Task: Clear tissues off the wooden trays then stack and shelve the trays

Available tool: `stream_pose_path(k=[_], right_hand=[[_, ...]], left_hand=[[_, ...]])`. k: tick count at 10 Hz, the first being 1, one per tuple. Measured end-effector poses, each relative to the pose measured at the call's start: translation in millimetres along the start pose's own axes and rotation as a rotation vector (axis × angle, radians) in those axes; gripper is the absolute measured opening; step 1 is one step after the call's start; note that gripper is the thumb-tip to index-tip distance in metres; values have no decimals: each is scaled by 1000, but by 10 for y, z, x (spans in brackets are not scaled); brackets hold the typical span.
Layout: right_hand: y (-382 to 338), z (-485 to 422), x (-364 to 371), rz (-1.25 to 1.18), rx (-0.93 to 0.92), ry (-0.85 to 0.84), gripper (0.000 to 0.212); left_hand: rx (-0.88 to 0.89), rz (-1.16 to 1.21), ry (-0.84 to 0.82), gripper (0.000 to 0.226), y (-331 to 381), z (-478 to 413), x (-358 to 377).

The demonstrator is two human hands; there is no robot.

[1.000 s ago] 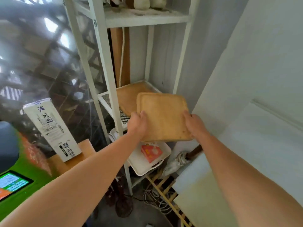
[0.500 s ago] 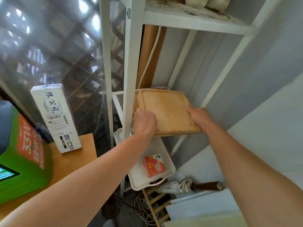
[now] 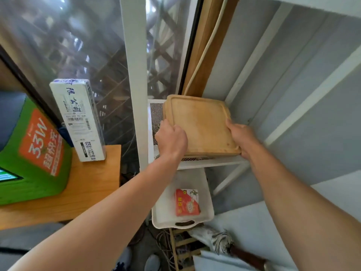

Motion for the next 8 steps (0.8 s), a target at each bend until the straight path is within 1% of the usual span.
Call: stream_pose_path(k=[2,4,5,6,7,8], right_hand=[[3,-162,80,98,-77,52,52],[2,-202,94,253,-121,97,55],[-19,-202,95,302,-140,87,54],[-105,-95,101,371,-126,54,59],[-234,101,45,517,-142,156,64],[-409,503,55,665,-280,289,50]], left_hand=[[-50,-26,39,28,-95,-122,-28],[-24,-127,101,21,-159,-225,-15],[-7,-201,128,19,-154,-217,-32],[-12,-290,94,23,-136,-216,-36],[85,-495,58,43,-11,-145,-27],[300,-639,24,38,179,43,19]])
Point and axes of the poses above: each hand's wrist, its own z-axis away from the middle knuckle, its own x-axis out of the palm, y = z × x, the point moved 5 cm from there along -z, towards the middle knuckle, and after that the axes turned 11 degrees about -y, right-handed, at the moved point
